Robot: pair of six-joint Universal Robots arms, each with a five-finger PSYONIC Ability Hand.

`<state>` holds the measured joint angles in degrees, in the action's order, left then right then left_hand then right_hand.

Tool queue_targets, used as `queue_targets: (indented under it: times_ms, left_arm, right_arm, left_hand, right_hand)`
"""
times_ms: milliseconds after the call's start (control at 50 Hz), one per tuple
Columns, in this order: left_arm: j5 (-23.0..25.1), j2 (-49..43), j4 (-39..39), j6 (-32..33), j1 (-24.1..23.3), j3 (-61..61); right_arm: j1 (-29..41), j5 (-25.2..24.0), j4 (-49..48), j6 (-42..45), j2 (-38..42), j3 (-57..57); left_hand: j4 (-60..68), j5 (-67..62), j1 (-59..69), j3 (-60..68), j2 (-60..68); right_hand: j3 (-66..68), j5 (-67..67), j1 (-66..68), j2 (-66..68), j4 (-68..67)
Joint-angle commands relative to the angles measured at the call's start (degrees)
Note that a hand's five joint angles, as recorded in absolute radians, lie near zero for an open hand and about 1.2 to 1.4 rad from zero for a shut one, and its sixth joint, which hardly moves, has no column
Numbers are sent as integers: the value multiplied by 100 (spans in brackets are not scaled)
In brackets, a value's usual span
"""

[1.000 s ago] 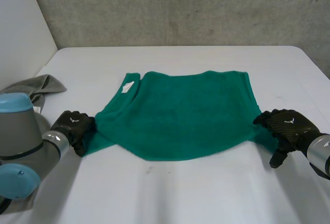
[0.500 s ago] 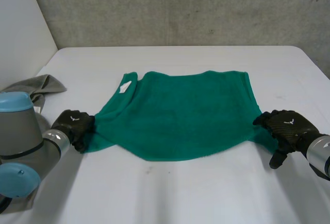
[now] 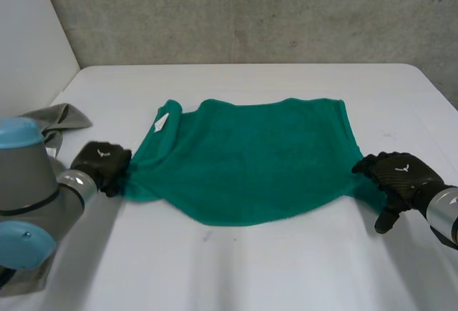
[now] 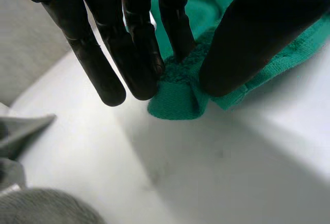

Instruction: Fold the laundry.

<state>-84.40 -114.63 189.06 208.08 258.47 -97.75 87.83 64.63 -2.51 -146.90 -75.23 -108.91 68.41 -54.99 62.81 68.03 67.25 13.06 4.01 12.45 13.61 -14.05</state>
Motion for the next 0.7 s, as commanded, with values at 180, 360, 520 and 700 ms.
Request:
queue_targets:
  times_ms: [180,360,520,700]
  left_arm:
    - [371,1065,-308,-1287,37,-139]
    - [416,1092,-651,-1525,64,-60]
    - [416,1408,-660,-1727,160,80]
    - [416,1470,-660,-1736,230,124]
  right_arm:
    - [-134,58,232,-5,-53,265]
    - [-530,-73,366,-31,-97,143]
    - [-530,32,-382,-128,386,195]
    - [-521,102,-364,-725,975,687]
  left_hand:
    - [1159,-1501,1719,1197,1275]
    - [1159,-1501,1719,1197,1275]
    - [1159,-1501,1719,1197,1275]
    - [1159,-1501,1719,1197,1275]
  right_hand:
    - [-80,-175,-19,-135,179]
    - [659,564,721,605,-560]
    - [1872,1777,1934,1817,-1773]
    - [1905,1810,1967,1851,-1807]
